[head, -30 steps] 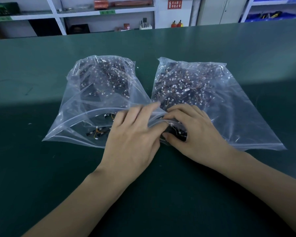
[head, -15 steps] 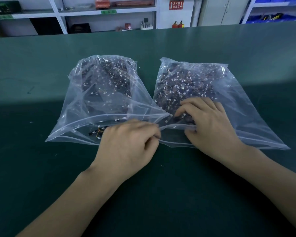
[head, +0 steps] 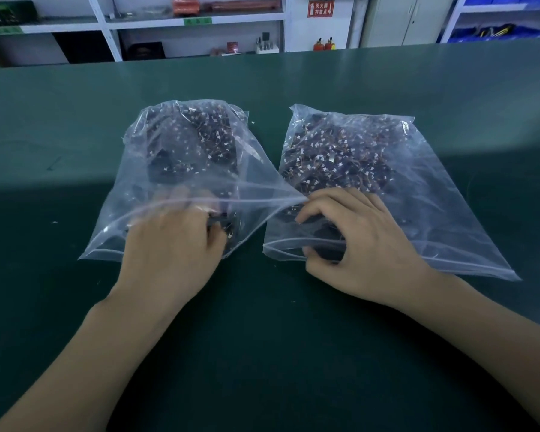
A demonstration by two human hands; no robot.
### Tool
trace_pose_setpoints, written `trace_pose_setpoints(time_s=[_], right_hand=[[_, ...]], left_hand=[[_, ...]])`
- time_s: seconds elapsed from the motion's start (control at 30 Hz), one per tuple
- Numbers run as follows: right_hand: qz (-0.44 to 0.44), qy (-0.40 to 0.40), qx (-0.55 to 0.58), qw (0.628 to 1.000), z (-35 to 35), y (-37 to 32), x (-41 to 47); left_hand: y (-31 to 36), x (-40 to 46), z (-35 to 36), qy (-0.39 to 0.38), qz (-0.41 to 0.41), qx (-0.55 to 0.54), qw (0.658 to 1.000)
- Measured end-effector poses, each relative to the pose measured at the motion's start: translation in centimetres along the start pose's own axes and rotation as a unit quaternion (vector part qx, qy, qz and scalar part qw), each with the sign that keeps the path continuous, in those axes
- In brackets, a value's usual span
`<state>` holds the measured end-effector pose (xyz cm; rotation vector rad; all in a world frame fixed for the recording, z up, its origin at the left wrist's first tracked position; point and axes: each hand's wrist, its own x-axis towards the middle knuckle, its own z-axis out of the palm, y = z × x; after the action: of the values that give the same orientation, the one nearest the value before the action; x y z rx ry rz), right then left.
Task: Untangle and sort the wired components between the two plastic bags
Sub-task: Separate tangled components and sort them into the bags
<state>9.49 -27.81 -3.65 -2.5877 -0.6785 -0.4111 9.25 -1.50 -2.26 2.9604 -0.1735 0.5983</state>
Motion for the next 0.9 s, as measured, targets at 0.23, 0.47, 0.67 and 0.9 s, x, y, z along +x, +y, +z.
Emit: trace_pose_setpoints(time_s=[0.23, 0.47, 0.67, 0.9], right_hand=[[0.003, 0.010, 0.008, 1.000, 0.1, 0.1, -0.1], [0.006, 0.009, 0.013, 1.000, 0.3, 0.1, 0.0], [0.008, 0.007, 0.009, 1.000, 0.2, 0.1, -0.1], [0.010, 0.009, 0.010, 1.000, 0.2, 0.0, -0.1]], left_hand=[[-1.6, 0.0, 0.6, -0.099, -0.090, 0.021, 0.991], [-1.7, -0.1, 0.9, -0.055, -0.041, -0.021, 0.997], [-1.3, -0.1, 0.9, -0.034, -0.016, -0.045, 0.998], [0.1, -0.4, 0.1, -0.097, 0.002, -0.060, 0.993]])
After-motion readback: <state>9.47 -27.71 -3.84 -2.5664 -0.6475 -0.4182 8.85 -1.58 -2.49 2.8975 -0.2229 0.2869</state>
